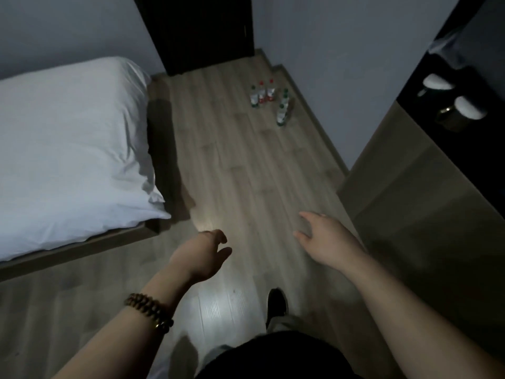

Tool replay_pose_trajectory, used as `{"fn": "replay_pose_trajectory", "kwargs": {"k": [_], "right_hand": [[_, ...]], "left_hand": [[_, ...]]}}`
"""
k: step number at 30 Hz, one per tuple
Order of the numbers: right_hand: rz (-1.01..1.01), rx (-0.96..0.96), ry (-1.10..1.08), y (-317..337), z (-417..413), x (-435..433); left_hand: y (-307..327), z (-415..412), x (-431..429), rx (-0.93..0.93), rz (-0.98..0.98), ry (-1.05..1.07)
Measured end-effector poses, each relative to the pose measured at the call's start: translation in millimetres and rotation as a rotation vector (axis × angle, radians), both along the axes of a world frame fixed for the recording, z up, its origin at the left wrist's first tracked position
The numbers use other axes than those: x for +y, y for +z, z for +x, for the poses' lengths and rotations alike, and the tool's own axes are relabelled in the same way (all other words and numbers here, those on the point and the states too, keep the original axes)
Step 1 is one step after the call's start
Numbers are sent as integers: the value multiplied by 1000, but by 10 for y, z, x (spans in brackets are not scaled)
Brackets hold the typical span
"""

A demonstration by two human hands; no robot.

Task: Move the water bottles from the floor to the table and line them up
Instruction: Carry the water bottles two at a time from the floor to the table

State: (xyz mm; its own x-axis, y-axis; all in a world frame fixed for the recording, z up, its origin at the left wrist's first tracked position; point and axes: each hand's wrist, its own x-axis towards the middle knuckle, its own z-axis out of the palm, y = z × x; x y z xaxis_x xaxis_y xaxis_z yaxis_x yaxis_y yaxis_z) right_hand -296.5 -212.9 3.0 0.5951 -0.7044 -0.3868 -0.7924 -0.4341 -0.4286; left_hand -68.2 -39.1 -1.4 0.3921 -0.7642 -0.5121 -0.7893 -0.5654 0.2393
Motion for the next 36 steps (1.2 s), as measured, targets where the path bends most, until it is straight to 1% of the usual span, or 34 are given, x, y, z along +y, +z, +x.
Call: {"fn": "replay_pose_trajectory", "kwargs": {"k": [6, 11, 16, 22, 28, 34, 36], "right_hand": [[-11, -22, 50, 210, 1029, -911], [-40, -28, 13, 144, 1908, -1655], [-46, -37, -107, 81, 2871, -2376], [18, -73, -243, 280, 3946, -3049], [0, -55, -264, 294, 4680, -3683], [12, -115, -357, -11, 5375, -4512], [45, -135, -398, -120, 5621, -4839]], "left_hand": [[204, 829, -1025, 54, -103, 35], [80, 1765, -1819, 85, -127, 20], [-72, 2870, -2695, 117, -137, -40], [67, 4082, -3739, 137, -130, -198], [114, 4830, -4619, 174, -152, -266], [-16, 5498, -5604, 168, -138, -364], [-27, 5721, -5999, 157, -145, -385]]}}
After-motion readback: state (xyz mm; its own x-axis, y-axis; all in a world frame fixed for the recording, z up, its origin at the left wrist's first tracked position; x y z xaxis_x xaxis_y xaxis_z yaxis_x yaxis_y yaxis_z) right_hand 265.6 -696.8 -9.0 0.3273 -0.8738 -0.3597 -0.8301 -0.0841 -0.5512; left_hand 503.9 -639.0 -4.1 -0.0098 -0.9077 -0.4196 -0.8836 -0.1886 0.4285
